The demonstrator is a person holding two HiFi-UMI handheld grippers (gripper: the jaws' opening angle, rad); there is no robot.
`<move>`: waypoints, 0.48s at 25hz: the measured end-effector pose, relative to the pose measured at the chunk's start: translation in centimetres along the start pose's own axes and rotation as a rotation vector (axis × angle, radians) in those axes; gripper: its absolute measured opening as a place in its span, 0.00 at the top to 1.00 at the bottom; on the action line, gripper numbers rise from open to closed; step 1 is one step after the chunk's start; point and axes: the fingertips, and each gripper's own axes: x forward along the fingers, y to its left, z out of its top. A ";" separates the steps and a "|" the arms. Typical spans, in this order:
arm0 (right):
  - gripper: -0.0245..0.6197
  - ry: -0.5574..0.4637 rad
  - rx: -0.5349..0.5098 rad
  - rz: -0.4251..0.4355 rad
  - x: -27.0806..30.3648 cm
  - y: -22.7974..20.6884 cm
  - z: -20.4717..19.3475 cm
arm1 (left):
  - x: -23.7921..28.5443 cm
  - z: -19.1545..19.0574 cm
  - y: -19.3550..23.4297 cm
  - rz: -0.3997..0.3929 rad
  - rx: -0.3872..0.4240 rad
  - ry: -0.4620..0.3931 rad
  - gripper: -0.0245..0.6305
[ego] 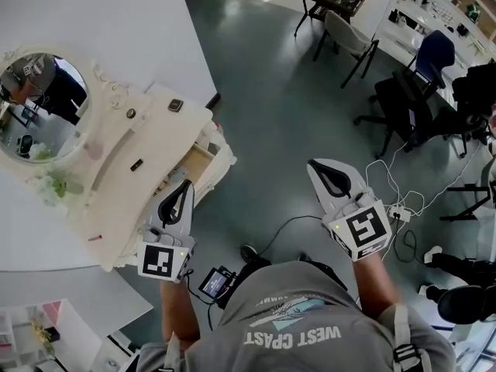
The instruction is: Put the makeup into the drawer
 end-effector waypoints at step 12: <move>0.96 0.005 -0.039 -0.079 5.6 2.9 3.5 | -1.4 -2.5 7.4 -0.038 -0.026 0.000 0.96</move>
